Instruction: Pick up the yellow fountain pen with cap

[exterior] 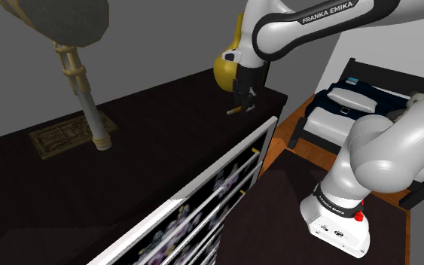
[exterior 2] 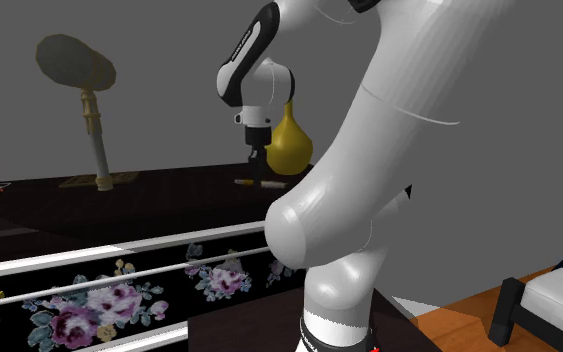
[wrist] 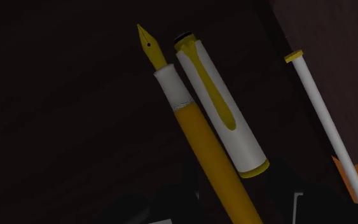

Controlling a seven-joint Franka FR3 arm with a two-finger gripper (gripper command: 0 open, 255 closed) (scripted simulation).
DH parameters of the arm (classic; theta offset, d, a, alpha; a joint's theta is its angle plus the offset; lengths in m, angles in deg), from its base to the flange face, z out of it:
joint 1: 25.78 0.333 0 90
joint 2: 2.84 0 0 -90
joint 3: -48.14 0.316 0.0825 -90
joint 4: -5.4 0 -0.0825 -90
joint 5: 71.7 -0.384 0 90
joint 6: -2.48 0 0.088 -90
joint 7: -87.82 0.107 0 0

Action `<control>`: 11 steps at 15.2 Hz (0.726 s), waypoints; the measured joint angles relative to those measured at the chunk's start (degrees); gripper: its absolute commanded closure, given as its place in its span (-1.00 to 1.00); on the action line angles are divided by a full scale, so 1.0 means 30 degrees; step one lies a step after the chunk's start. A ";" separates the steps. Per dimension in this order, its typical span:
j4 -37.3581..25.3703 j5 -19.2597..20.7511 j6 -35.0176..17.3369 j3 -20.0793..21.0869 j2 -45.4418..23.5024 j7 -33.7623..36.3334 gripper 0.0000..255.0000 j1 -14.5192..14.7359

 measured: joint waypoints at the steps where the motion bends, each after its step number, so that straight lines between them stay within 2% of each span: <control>1: -0.0128 0.0016 0.0264 -0.0002 0.0136 -0.0017 1.00 -0.0019; 11: -0.2227 -0.0034 0.2977 0.0157 0.0755 0.0047 1.00 0.0007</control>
